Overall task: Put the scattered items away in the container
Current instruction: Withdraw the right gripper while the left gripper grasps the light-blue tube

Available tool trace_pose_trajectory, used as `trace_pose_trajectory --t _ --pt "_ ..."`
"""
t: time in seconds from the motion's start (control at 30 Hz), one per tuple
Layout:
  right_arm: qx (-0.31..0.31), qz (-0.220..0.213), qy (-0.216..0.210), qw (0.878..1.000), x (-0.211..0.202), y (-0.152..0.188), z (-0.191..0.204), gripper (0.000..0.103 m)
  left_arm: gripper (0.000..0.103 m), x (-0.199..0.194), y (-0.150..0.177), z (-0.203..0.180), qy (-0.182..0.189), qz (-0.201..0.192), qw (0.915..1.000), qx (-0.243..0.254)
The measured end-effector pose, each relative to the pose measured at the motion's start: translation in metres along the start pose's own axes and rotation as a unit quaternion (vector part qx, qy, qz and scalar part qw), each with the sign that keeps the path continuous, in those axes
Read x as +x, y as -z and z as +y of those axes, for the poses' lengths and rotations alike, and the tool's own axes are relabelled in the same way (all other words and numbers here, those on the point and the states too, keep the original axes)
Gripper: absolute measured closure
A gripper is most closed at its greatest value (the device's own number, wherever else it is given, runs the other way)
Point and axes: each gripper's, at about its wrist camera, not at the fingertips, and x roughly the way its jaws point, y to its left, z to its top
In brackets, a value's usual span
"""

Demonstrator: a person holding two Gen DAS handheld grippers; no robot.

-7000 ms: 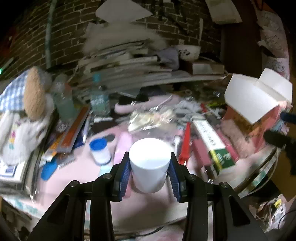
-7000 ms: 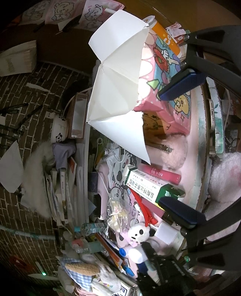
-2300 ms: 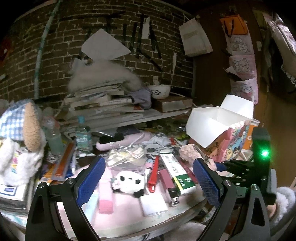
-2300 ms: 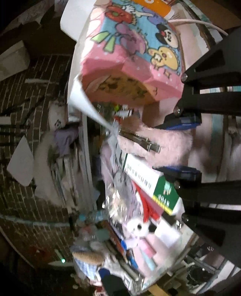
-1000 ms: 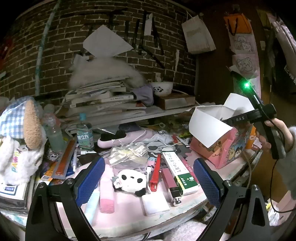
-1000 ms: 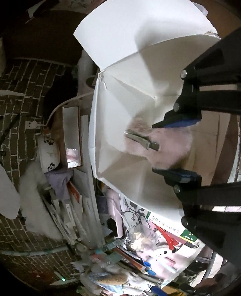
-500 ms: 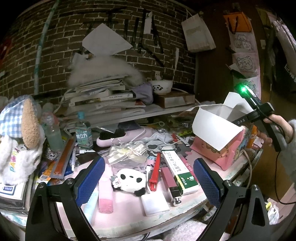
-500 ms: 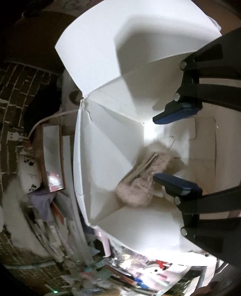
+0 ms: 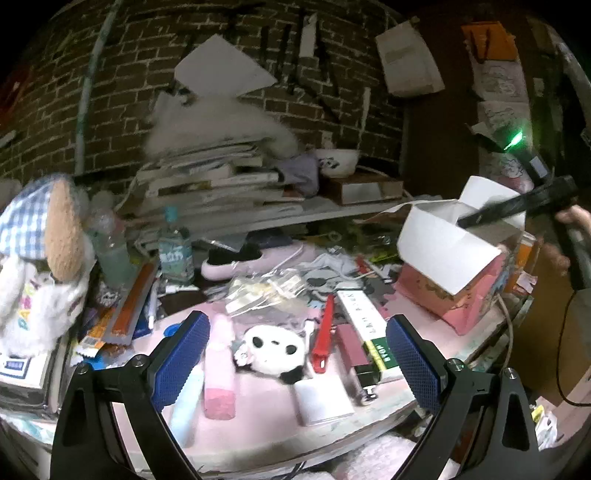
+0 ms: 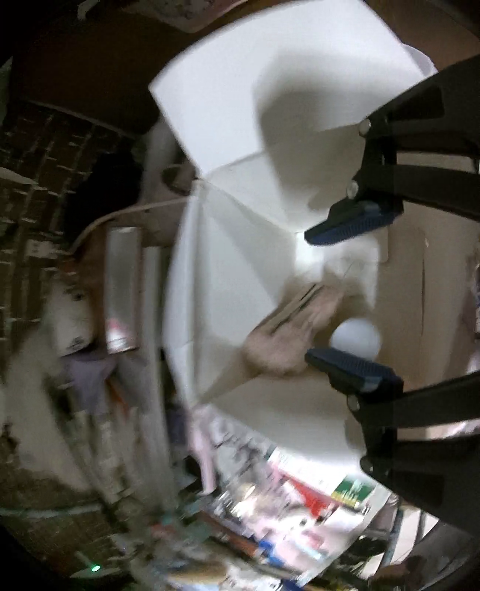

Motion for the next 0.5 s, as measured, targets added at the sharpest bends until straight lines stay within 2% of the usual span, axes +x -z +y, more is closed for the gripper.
trace_pose_trajectory --t 0.03,0.1,0.23,0.27,0.33,0.43,0.5 --pt "-0.001 -0.015 -0.005 1.0 -0.007 -0.001 0.003 0.034 0.007 0.001 0.002 0.003 0.003 0.003 1.0 -0.002" --pt "-0.008 -0.054 -0.022 0.998 -0.025 -0.002 0.016 0.034 0.007 0.002 0.005 0.006 0.008 0.005 0.9999 -0.004" --pt "-0.034 -0.112 -0.094 0.989 -0.051 0.005 0.057 0.033 0.008 0.005 0.012 0.014 0.011 0.014 0.9997 -0.014" --pt "-0.04 -0.122 -0.115 0.985 -0.054 0.008 0.067 0.032 0.008 0.005 0.014 0.016 0.008 0.016 0.9997 -0.015" --pt "-0.057 -0.135 -0.148 0.978 -0.058 0.017 0.088 0.022 0.008 0.006 0.02 0.02 0.0 0.021 0.9996 -0.016" --pt "-0.095 -0.153 -0.208 0.961 -0.059 0.037 0.124 0.02 0.009 0.006 0.027 0.025 -0.01 0.025 0.9995 -0.017" --pt "-0.108 -0.158 -0.227 0.955 -0.055 0.047 0.145 0.02 0.016 0.008 0.033 0.031 -0.018 0.031 0.9992 -0.019"
